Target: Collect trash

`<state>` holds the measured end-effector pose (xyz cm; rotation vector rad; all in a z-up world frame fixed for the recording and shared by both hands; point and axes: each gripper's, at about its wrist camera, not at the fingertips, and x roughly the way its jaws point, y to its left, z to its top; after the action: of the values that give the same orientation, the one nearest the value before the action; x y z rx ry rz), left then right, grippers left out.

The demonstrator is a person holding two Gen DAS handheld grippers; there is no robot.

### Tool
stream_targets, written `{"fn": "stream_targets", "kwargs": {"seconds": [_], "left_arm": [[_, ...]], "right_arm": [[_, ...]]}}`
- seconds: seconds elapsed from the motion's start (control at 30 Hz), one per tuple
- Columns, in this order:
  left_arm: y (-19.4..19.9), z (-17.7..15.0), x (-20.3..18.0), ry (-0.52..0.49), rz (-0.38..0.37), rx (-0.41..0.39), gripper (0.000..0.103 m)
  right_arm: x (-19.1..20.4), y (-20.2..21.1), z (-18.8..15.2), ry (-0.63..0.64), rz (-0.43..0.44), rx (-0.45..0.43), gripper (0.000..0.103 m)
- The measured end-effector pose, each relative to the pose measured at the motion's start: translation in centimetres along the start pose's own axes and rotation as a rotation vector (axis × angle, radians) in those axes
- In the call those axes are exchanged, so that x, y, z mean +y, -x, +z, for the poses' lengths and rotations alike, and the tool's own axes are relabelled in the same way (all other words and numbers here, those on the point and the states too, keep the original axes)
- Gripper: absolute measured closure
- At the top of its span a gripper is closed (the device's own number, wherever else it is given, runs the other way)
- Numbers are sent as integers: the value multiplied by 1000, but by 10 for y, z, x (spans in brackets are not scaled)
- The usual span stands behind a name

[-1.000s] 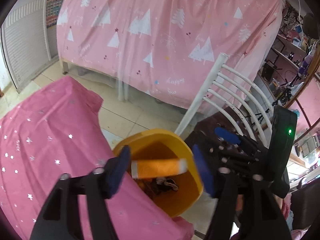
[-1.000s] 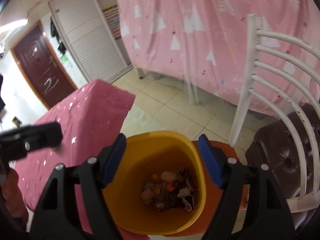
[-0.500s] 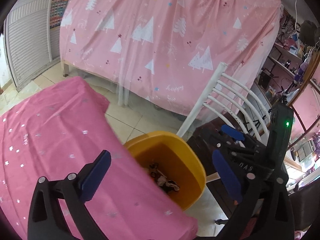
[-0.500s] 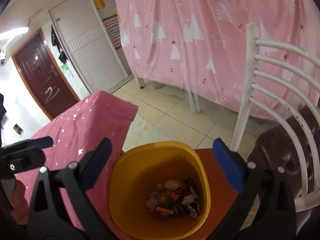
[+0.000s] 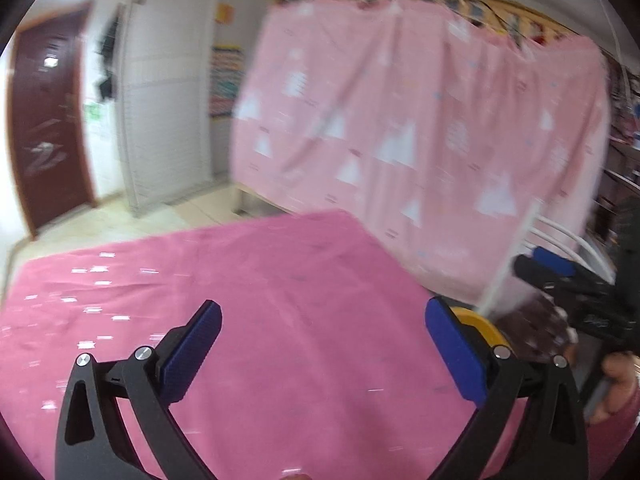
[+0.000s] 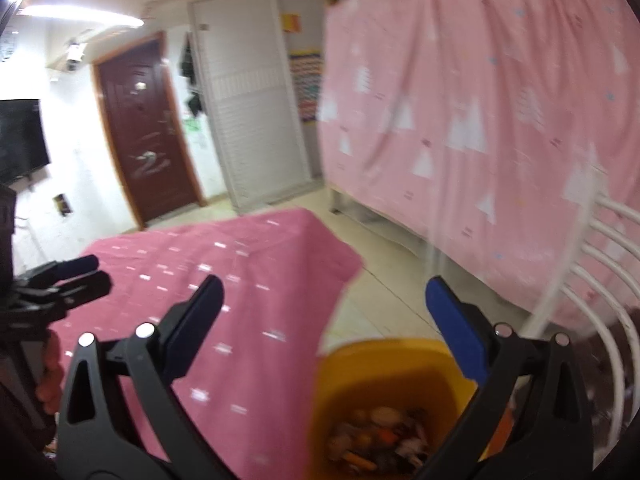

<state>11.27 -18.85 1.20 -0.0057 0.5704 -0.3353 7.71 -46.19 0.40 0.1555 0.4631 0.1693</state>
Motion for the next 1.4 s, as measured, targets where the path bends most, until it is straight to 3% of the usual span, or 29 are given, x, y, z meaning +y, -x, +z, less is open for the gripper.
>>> {"fn": "stream_targets", "kwargs": {"seconds": [0.1, 0.3, 0.4, 0.53, 0.73, 0.93, 1.1, 1.4], "left_arm": [[20, -4, 27, 24, 94, -48, 8], [46, -17, 71, 74, 272, -68, 8], [55, -28, 91, 88, 360, -69, 8], [63, -40, 113, 117, 417, -69, 8], [75, -49, 142, 214, 409, -47, 8], [69, -64, 158, 260, 377, -1, 8], [63, -69, 150, 226, 386, -8, 8], [62, -69, 138, 172, 409, -17, 8]], "right_arm": [[25, -3, 6, -7, 101, -16, 6], [84, -19, 4, 9, 277, 2, 6], [109, -24, -3, 39, 276, 1, 6], [128, -29, -11, 58, 319, 8, 6], [140, -37, -26, 59, 315, 54, 6], [151, -34, -31, 137, 227, 1, 6], [154, -44, -28, 197, 203, -5, 6], [135, -54, -25, 86, 232, 59, 6]]}}
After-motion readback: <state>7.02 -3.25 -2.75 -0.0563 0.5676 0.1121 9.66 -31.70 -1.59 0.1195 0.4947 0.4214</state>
